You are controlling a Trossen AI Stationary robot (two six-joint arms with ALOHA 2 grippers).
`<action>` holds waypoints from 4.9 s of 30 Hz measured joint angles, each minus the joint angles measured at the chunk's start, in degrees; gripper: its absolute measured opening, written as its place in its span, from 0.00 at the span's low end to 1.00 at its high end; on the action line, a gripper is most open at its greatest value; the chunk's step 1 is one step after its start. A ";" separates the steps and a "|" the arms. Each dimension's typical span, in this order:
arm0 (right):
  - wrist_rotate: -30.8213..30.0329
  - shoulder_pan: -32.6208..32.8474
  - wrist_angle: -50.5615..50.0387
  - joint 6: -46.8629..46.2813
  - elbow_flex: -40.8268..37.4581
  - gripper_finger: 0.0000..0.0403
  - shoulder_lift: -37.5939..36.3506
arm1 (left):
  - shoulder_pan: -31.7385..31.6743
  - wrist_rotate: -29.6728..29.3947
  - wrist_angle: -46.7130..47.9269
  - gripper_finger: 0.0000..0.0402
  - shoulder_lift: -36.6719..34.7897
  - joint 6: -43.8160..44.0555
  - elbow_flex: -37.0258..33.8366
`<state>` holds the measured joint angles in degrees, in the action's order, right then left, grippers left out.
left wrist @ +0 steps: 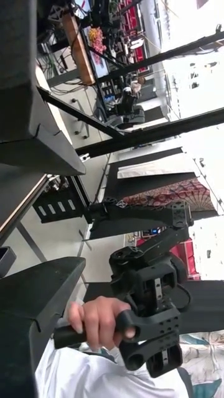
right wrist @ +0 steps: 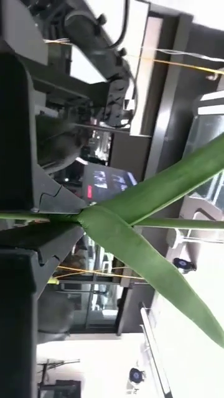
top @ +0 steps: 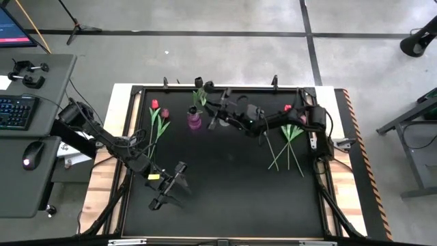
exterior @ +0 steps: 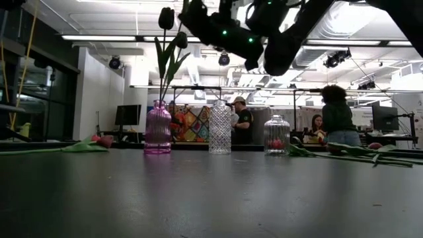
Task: Sort flowers into vase by color
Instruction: Put the black tulip into the violet vase, then put the center pink tulip into the left transparent vase
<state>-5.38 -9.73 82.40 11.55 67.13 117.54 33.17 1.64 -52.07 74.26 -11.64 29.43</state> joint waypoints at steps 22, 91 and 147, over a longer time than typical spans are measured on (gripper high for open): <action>1.24 -2.28 -2.73 -4.41 0.55 0.00 0.46 | 0.00 0.02 -0.02 0.53 0.00 0.02 0.00; -9.45 0.48 -47.21 0.50 9.20 0.65 -4.54 | 0.00 -1.03 1.61 0.53 0.00 3.98 0.00; -10.94 -6.34 -108.37 -45.58 -29.83 0.65 -38.28 | -0.20 -7.07 1.67 0.53 0.00 3.87 0.00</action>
<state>-16.32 -16.08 -25.97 -34.02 37.30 79.26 32.97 -5.43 -50.41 74.26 -7.77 29.43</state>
